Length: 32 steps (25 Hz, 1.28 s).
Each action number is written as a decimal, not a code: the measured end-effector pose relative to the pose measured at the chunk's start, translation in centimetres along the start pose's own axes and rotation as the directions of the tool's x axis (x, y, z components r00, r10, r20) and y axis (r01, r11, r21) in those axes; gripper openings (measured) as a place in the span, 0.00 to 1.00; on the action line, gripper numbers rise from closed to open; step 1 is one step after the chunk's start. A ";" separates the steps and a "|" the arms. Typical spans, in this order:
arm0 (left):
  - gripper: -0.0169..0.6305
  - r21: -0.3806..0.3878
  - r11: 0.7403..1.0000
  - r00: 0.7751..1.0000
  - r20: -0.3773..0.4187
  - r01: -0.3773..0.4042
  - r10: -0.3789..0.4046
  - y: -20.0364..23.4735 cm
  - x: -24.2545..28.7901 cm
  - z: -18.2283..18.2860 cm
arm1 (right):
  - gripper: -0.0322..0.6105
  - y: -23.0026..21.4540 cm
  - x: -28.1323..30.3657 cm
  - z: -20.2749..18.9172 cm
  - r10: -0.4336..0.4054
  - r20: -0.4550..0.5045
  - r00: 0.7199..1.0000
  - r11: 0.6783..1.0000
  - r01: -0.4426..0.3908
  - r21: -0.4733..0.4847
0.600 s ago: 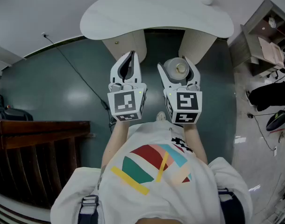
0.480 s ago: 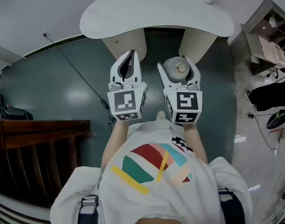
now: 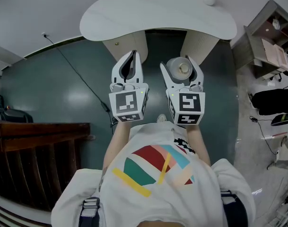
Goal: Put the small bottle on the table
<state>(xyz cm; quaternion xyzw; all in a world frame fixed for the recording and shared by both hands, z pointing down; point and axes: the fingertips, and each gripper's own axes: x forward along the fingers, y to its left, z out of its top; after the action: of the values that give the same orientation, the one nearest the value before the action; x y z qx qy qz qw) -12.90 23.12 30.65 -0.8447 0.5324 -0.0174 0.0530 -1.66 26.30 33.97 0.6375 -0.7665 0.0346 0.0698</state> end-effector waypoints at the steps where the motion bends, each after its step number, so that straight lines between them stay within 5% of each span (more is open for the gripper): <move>1: 0.05 -0.001 1.000 1.000 -0.002 0.000 0.000 0.0 0.2 -0.1 | 0.58 -0.1 0.1 0.0 -0.001 0.003 1.000 1.000 0.001 -0.002; 32: 0.05 0.020 1.000 0.999 -0.037 -0.018 0.019 0.8 3.7 -1.6 | 0.58 -3.4 2.9 -0.7 -0.027 -0.032 0.999 0.999 0.027 0.017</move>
<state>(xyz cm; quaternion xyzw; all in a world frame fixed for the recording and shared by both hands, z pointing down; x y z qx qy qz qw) -12.12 19.36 32.03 -0.8386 0.5409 -0.0379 0.0515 1.18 22.96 35.00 0.6478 -0.7563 0.0505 0.0769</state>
